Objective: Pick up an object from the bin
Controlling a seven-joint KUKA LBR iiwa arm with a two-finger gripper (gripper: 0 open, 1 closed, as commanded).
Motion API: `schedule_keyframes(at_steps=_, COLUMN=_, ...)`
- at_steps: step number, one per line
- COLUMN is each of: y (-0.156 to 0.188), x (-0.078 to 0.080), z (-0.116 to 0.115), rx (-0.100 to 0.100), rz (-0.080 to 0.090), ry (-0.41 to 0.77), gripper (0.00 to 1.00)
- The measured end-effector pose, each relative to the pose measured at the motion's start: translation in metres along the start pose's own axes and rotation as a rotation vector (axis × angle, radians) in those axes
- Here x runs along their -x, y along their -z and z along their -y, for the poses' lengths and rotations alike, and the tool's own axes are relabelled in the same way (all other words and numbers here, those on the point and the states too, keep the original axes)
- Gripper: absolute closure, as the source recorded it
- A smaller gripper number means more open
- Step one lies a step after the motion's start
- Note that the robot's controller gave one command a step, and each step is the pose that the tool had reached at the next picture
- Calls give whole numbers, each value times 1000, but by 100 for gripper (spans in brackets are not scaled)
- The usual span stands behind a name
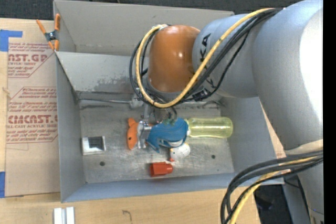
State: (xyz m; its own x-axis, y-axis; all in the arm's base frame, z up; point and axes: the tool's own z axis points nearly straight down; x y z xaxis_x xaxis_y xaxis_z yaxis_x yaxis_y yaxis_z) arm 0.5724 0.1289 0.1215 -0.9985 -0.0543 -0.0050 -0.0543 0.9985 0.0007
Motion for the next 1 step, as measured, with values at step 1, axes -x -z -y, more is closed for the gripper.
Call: schedule_keyframes(at_steps=1, y=-45, x=-27, z=70, rx=3, rz=0, ry=115, gripper=100)
